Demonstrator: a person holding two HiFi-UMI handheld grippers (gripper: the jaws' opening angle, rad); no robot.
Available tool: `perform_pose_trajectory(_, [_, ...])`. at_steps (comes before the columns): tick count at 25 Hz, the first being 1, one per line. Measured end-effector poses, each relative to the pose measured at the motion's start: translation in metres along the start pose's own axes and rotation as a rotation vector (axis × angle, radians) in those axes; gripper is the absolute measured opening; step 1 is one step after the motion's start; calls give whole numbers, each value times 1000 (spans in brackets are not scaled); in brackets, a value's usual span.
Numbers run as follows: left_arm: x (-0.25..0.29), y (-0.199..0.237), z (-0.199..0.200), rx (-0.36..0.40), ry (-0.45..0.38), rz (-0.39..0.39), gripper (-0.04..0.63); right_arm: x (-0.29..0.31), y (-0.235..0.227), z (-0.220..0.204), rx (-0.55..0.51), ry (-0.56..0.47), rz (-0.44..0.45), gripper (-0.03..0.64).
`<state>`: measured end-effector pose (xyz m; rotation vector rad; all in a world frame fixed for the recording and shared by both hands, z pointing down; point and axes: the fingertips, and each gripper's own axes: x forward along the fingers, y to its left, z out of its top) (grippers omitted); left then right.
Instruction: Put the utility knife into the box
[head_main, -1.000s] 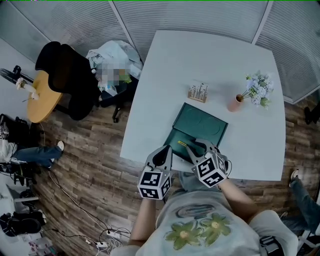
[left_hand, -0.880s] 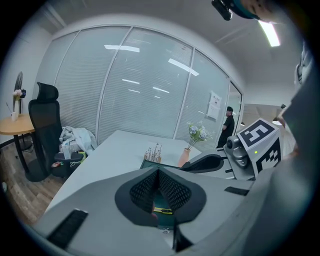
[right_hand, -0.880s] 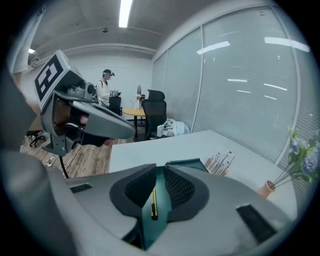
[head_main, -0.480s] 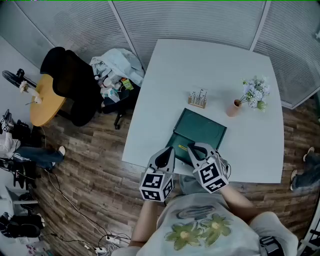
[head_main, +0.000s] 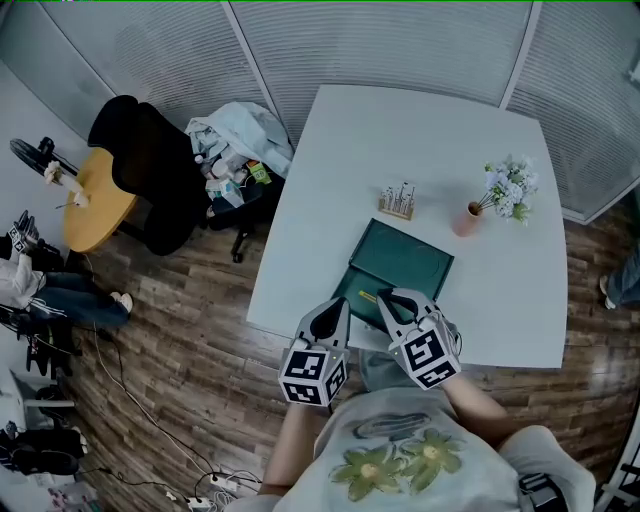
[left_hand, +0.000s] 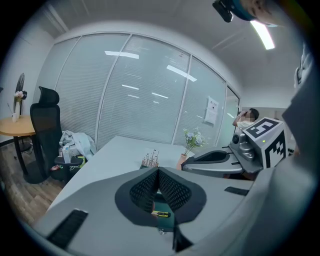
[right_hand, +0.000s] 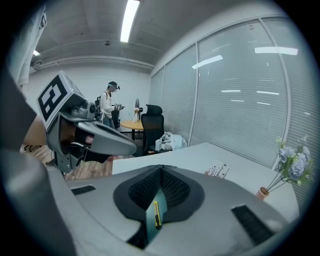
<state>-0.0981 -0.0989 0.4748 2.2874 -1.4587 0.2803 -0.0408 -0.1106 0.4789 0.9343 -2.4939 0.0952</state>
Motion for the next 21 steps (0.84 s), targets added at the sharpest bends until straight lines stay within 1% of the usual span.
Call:
perform_pose_trajectory(10, [-10, 0, -3, 2, -1, 1, 0, -6, 6, -3, -7, 9, -13, 0])
perform_pose_trajectory(21, [-16, 7, -3, 2, 3, 4, 0, -3, 13, 1, 3, 7, -2, 0])
